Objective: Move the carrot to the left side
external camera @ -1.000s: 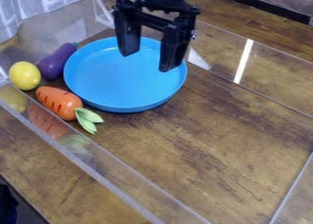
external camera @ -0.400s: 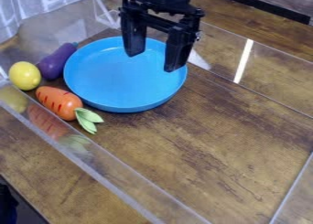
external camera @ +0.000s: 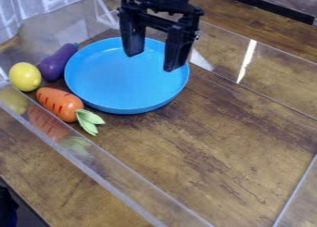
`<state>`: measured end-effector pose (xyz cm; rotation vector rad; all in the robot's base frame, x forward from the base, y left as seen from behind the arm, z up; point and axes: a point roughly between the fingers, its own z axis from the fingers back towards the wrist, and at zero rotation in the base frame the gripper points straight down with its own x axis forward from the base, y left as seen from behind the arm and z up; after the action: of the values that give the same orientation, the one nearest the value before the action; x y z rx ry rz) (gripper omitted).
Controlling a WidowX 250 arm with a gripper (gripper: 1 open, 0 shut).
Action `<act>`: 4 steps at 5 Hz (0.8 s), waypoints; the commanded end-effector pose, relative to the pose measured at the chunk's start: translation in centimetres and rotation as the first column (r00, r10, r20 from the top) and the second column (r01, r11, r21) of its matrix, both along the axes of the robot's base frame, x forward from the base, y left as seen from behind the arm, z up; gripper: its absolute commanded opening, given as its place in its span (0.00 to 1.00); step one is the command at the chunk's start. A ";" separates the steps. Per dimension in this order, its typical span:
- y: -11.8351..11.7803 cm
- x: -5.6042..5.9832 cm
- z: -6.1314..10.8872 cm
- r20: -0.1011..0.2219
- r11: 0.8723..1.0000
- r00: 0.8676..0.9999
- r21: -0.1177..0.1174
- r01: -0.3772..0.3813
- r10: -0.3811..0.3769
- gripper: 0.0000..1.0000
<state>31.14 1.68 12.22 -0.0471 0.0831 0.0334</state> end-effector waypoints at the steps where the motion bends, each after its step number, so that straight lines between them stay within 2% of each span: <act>1: 0.5 0.7 1.5 0.053 1.000 0.999 0.006 -0.011 0.010 1.00; 4: 0.2 0.6 1.5 0.052 1.000 0.999 0.015 0.006 -0.007 1.00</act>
<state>31.23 1.78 12.39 -0.0380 0.0806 0.0279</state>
